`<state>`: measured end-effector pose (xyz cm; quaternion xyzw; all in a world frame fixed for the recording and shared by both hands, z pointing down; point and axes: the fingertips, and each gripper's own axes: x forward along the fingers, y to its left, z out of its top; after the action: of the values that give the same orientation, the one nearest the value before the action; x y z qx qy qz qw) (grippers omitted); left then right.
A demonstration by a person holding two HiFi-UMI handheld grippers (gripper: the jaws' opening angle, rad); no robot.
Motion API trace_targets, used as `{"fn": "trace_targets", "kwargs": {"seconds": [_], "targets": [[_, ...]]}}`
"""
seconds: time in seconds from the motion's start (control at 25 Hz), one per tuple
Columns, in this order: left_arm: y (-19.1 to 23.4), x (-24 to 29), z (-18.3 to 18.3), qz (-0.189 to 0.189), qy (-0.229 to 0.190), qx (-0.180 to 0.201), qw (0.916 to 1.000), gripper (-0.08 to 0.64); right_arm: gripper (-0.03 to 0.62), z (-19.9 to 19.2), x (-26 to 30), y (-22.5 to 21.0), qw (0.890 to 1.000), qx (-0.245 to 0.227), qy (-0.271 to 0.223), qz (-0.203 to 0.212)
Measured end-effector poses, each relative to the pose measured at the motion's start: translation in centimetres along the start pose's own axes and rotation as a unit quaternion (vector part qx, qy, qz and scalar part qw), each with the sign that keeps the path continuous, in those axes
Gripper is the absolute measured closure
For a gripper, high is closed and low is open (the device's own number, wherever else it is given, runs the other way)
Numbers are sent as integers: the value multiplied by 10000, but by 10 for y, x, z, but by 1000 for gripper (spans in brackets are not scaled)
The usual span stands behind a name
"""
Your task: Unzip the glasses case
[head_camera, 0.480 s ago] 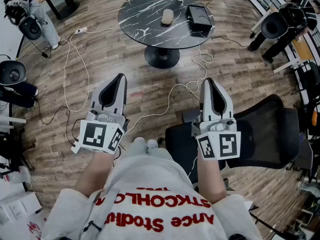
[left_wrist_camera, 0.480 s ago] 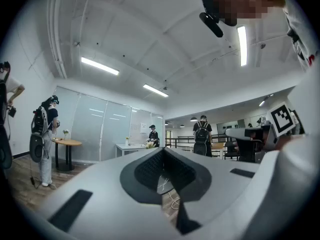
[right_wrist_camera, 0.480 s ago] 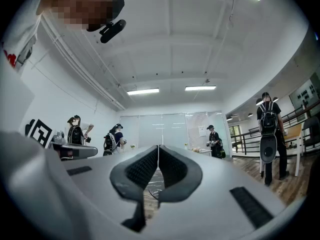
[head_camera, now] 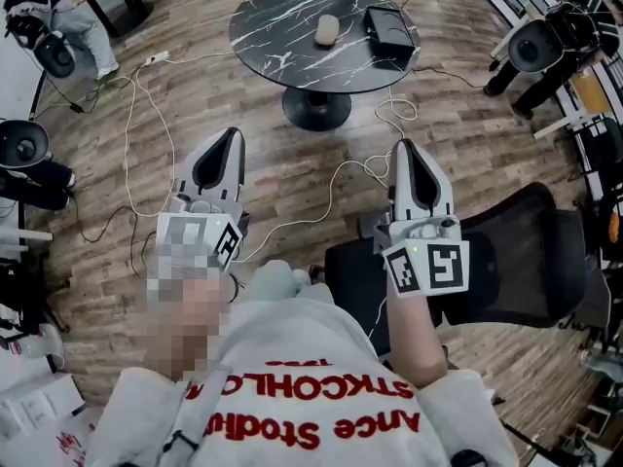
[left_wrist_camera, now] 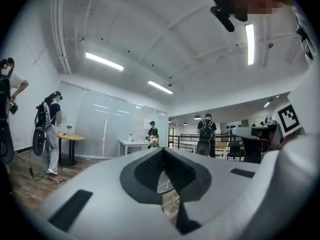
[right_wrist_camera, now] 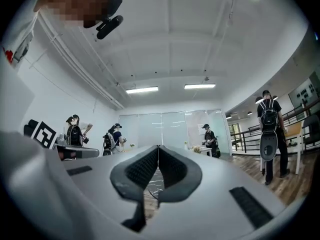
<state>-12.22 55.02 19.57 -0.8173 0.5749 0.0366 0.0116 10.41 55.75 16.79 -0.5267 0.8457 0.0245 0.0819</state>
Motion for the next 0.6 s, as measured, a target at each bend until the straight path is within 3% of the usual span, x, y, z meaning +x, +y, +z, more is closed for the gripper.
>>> {"fn": "trace_targets", "kwargs": {"seconds": [0.36,0.6], "targets": [[30,51,6,22,-119,12,9999,552,575,-14,61,-11,9998,144,102,134],[65,134,-5,-218,-89,78,9997,552,575,-30,132,-35,9998,115,146,5]]}}
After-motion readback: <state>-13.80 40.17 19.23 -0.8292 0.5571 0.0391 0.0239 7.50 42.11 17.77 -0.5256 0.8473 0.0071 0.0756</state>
